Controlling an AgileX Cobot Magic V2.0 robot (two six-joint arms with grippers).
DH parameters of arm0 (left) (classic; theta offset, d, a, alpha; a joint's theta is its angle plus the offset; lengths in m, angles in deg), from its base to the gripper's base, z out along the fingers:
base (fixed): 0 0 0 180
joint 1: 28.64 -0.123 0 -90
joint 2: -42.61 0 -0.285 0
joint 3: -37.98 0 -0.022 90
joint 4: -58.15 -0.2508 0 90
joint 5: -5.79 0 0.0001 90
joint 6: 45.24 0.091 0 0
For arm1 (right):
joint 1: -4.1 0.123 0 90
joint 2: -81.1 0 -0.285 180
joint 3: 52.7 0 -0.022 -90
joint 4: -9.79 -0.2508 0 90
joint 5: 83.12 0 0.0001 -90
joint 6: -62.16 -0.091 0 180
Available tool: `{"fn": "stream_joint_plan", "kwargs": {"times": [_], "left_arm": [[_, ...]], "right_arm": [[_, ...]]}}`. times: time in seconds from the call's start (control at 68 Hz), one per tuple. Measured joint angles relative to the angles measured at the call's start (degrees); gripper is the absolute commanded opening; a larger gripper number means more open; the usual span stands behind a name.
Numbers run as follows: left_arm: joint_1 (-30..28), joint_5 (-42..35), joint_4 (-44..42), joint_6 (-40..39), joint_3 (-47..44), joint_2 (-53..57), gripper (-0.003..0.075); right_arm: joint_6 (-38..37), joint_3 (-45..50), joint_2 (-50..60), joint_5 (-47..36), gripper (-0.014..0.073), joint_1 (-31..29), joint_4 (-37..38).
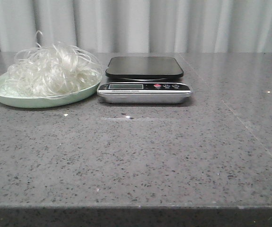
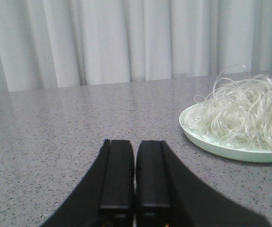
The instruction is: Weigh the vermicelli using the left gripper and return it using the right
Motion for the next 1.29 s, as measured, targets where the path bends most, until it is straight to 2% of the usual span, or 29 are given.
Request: {"fn": "stream_joint_plan", "kwargs": {"times": [0.132, 0.279, 0.794, 1.132, 1.294], "left_arm": [[0.0, 0.0, 0.0, 0.0, 0.0, 0.0, 0.0127], [0.0, 0.0, 0.0, 0.0, 0.0, 0.0, 0.0127], [0.0, 0.1, 0.0, 0.0, 0.0, 0.0, 0.0127], [0.0, 0.1, 0.0, 0.0, 0.0, 0.0, 0.0127], [0.0, 0.1, 0.0, 0.0, 0.0, 0.0, 0.0127]], "right_arm": [[0.0, 7.2, 3.0, -9.0, 0.0167, -1.4, -0.9], [0.0, 10.7, 5.5, -13.4, 0.0167, -1.4, -1.2], [0.1, 11.1, 5.6, -14.1, 0.0167, -1.4, -1.3], [0.1, 11.1, 5.6, -12.7, 0.0167, 3.0, -1.4], [0.1, 11.1, 5.6, -12.5, 0.0167, 3.3, -1.4]]}}
